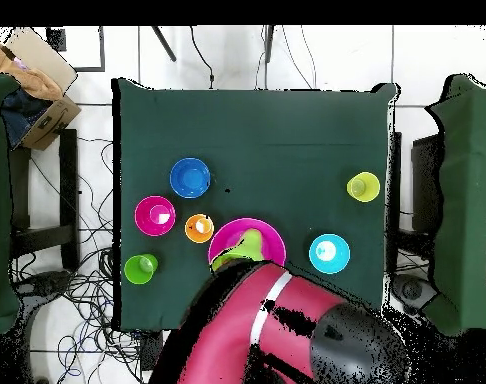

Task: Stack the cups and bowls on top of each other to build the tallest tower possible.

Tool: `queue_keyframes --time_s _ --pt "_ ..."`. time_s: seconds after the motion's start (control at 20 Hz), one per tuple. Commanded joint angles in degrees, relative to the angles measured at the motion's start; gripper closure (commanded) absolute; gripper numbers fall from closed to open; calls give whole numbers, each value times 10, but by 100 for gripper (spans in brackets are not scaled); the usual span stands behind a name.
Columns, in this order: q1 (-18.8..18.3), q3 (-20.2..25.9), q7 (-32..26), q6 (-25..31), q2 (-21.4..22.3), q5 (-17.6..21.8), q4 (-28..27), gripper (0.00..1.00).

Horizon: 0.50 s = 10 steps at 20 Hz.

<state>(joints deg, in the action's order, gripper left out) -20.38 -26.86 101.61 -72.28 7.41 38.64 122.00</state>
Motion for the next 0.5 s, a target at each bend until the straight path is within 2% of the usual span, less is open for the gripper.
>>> queue_keyframes --time_s 0.05,0.1,0.2,0.3,0.35,0.5 --pt "17 50 76 174 -60 -5 -39 0" --pt "0 36 68 145 -78 28 -45 0" --pt "-32 13 64 130 -65 116 -53 0" --pt "-43 1 97 165 -29 197 -58 0" --pt "-45 2 118 174 -11 220 -58 0" --pt "-46 12 95 182 -30 187 -63 0"
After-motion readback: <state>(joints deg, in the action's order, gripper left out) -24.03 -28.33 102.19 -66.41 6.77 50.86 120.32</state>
